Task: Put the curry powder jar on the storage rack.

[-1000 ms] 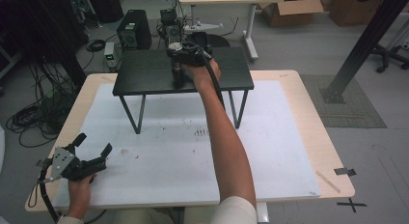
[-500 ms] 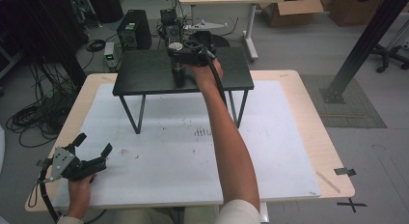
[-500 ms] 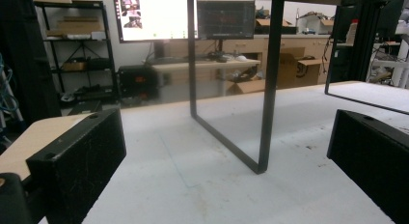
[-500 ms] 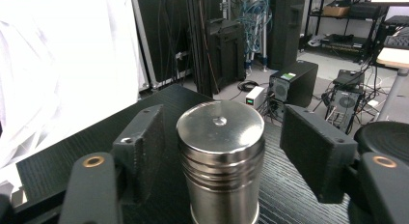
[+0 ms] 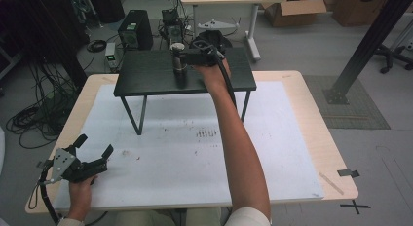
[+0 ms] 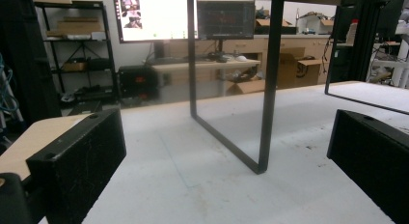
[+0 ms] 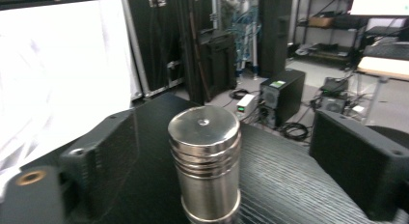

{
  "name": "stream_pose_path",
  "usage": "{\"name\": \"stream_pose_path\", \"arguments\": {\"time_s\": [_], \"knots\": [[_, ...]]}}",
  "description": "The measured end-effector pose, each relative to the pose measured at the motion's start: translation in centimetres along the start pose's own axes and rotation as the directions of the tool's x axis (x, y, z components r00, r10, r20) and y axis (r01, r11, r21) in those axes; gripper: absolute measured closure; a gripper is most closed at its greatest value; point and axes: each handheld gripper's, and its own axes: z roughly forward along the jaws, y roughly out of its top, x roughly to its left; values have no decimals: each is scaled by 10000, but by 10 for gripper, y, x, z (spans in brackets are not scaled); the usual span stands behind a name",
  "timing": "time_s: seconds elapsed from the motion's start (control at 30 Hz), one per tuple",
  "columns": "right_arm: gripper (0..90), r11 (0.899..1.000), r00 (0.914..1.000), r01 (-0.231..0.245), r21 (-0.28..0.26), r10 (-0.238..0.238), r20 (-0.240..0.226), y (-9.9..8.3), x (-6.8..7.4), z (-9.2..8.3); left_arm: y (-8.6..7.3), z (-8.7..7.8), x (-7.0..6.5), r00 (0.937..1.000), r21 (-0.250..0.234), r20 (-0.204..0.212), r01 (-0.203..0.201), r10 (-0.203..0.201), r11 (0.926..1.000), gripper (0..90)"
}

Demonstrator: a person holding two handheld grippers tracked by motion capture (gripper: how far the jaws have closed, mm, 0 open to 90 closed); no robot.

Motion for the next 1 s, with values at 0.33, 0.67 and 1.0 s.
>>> {"name": "stream_pose_path", "arguments": {"time_s": [0.33, 0.67, 1.0], "knots": [[18, 9993, 10000, 45, -382, -44, 32, 0, -3, -14, 0, 0, 0, 10000, 17, -2, -24, 24, 10000, 4], [0, 9967, 9991, 409, -697, -401, 131, 3, -6, -37, 0, 0, 0, 10000, 10, 1, -28, 28, 10000, 4], [0, 9902, 9975, 678, -1221, -647, 289, -3, -8, -62, 0, 0, 0, 10000, 9, 1, -26, 26, 10000, 4]]}}
